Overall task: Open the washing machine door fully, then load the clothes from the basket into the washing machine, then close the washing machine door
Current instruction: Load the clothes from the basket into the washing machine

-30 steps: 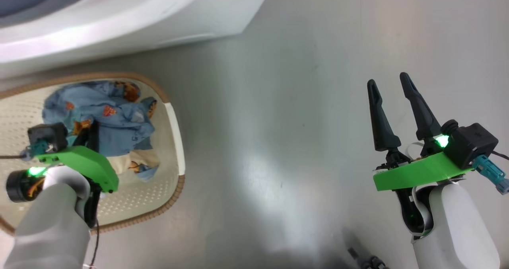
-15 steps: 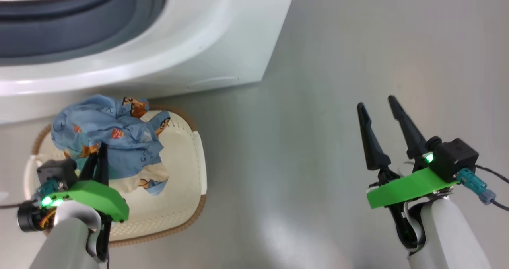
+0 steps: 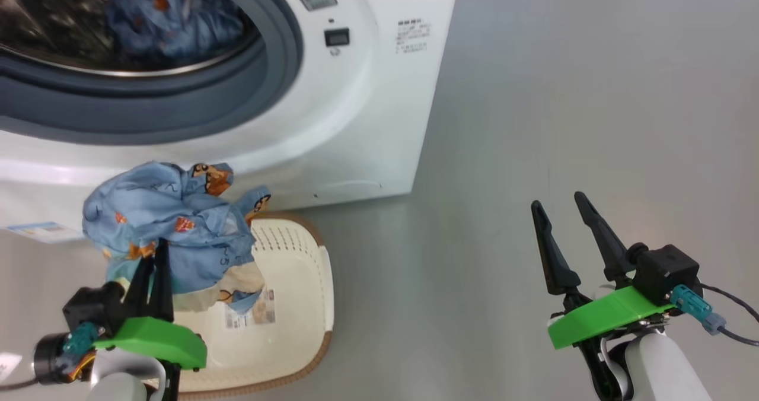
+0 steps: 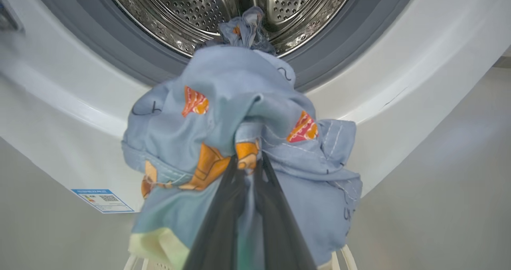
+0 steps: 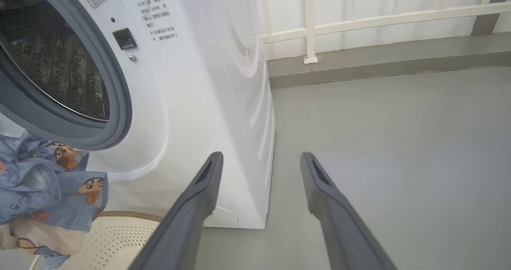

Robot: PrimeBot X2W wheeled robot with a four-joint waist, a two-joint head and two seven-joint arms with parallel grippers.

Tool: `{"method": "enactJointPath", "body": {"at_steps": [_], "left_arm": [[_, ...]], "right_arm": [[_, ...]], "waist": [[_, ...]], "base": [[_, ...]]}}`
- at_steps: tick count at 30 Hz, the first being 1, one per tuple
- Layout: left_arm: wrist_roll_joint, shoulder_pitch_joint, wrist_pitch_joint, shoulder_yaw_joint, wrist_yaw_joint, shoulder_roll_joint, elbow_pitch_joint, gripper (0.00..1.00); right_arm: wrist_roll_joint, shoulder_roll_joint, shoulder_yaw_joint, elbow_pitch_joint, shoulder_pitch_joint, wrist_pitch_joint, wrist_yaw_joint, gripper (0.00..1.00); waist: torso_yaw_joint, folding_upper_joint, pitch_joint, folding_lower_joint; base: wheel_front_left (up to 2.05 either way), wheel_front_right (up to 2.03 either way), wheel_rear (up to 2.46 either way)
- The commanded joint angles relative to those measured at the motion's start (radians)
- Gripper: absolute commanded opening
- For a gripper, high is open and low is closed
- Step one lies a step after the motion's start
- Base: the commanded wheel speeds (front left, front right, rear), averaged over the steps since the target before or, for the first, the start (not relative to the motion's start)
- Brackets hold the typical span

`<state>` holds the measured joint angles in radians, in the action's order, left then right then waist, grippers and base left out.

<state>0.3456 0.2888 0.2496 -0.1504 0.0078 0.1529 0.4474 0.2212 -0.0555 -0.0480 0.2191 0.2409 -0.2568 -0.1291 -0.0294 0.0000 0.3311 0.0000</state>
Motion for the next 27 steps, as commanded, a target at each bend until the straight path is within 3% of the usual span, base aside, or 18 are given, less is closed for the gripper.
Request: {"method": "enactJointPath", "body": {"at_steps": [1,16,27], "left_arm": [[-0.017,-0.015,0.012,0.046,0.01,0.023,-0.047,0.0],[-0.141,-0.211,0.012,0.166,-0.01,-0.03,-0.343,0.0],[-0.173,-0.344,0.012,0.217,-0.008,-0.065,-0.418,0.0]], "right_arm": [[-0.009,0.005,-0.016,-0.019,-0.017,-0.005,-0.002,1.0],[-0.046,0.005,-0.024,-0.007,-0.068,-0.005,-0.002,1.0],[-0.056,0.005,-0.025,-0.012,-0.092,-0.005,-0.002,1.0]], "waist": [[0.026,0.0,-0.068,0.0],[0.026,0.0,-0.217,0.0],[0.003,0.0,-0.275,0.0]], "base": [[0.0,0.0,0.0],[0.0,0.0,0.0],[0.0,0.0,0.0]]}}
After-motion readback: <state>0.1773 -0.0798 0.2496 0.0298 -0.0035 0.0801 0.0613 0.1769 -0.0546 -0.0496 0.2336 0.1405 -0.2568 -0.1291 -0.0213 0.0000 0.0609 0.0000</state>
